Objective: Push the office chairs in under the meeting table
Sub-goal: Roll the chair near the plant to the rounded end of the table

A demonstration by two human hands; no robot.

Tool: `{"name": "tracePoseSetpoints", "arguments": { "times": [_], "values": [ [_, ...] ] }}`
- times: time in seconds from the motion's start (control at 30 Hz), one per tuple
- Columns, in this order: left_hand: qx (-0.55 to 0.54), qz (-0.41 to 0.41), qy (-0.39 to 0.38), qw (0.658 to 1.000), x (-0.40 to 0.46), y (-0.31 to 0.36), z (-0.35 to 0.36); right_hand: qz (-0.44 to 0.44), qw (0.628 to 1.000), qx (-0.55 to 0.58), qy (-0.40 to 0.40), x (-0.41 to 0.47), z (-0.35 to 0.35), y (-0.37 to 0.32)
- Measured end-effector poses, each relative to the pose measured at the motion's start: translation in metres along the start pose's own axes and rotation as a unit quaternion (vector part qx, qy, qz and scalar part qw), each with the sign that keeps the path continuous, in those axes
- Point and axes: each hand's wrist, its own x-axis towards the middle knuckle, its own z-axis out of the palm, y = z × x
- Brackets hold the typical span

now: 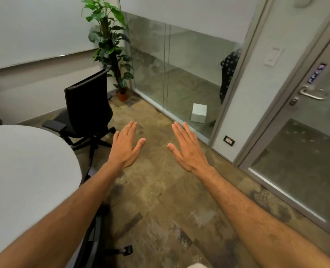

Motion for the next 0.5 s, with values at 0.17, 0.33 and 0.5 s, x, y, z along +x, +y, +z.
{"name": "tracePoseSetpoints", "arguments": {
  "times": [0.17,0.33,0.5],
  "values": [
    [-0.002,-0.023,0.004,1.000,0.105,-0.037,0.028,-0.019,0.999,0.023,-0.017,0.120,0.029,0.062],
    [-0.004,-0.082,0.041,0.996,0.216,-0.094,0.048,-0.061,0.996,0.035,-0.063,0.266,0.077,0.118],
    [-0.004,-0.165,0.088,0.982,0.303,-0.152,0.043,-0.142,0.982,0.058,-0.109,0.422,0.120,0.139]
  ]
}}
